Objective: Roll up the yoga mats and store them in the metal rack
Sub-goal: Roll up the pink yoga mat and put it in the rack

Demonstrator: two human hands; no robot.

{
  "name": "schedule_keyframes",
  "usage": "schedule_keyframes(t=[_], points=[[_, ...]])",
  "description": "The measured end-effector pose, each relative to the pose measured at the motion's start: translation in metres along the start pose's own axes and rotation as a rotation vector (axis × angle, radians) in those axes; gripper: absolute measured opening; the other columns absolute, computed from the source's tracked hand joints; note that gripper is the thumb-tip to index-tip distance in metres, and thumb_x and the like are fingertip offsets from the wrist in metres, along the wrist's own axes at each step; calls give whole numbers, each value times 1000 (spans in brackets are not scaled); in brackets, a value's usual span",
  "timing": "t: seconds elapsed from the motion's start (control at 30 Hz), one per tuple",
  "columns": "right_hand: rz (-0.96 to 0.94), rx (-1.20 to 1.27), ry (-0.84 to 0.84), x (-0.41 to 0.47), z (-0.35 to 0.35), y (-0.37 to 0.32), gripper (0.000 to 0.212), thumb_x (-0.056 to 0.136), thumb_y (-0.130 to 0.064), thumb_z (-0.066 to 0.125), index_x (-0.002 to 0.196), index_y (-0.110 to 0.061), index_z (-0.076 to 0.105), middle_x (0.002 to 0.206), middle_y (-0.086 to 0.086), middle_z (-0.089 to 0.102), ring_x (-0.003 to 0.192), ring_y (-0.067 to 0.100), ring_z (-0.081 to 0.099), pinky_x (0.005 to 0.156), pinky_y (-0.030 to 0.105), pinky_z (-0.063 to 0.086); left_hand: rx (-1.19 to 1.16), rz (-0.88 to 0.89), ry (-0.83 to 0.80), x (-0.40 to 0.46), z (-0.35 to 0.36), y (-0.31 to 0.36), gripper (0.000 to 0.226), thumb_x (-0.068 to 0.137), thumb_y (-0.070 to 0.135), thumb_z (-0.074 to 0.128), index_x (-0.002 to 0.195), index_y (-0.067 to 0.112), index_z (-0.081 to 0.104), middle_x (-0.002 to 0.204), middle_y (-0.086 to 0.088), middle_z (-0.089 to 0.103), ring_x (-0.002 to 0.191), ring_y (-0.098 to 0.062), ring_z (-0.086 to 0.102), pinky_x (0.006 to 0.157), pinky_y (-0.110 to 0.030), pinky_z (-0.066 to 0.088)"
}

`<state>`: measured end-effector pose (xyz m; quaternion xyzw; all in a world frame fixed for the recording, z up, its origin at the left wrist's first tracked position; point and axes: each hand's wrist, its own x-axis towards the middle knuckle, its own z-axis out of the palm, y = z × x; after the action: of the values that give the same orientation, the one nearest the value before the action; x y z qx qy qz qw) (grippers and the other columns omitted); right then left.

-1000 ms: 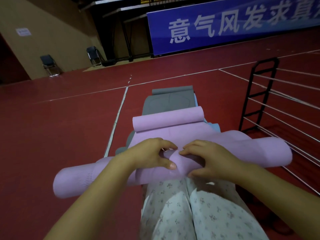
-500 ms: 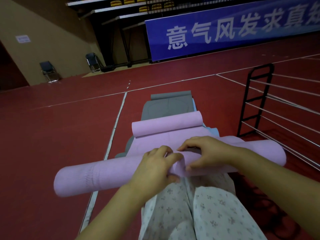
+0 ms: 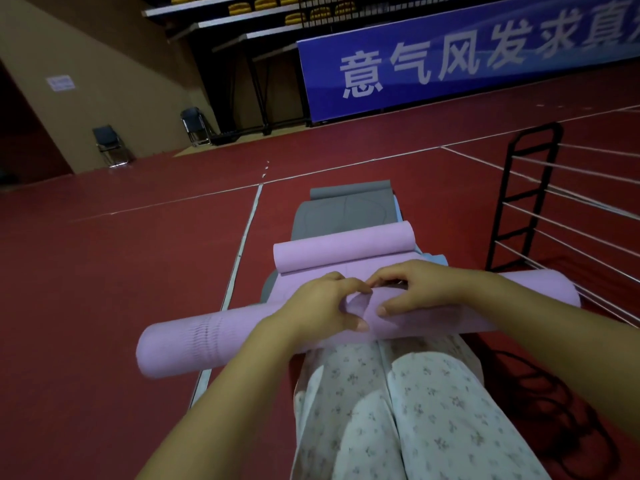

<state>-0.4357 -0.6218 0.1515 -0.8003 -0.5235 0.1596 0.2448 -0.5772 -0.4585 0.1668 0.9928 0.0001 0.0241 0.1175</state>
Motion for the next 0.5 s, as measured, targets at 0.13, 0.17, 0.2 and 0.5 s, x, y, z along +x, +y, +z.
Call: schedule_keyframes(t=[0.13,0.17,0.2,0.5], points=[[-32,-121,97,-6,-4,-2,61,69,-62,65,124,-37,57,119,-20,54,113,0,51,100,21,38,-11,-7,-73,10,-4,-5,61,77,44,73,132,32,51,115,-3,55,103,-21,54,86,-27,40],[-54,-156,136,-10,-4,-1,66,67,-66,59,124,-33,58,120,-17,56,112,3,52,99,25,41,-18,-13,-89,13,-6,-7,60,77,45,73,132,32,51,117,-3,56,105,-21,54,88,-28,41],[-75,-171,168,-15,-3,-1,64,68,-65,58,122,-29,61,119,-14,58,110,4,53,97,29,43,-35,-20,-103,15,-8,-10,59,78,45,73,132,32,51,120,-1,57,107,-20,55,91,-28,41],[-44,-374,262,-20,24,11,86,53,-67,64,128,-28,51,125,-6,53,112,15,51,92,33,39,-224,-77,-265,38,-23,-21,51,81,37,73,128,32,53,112,6,54,97,-9,53,84,-14,38]])
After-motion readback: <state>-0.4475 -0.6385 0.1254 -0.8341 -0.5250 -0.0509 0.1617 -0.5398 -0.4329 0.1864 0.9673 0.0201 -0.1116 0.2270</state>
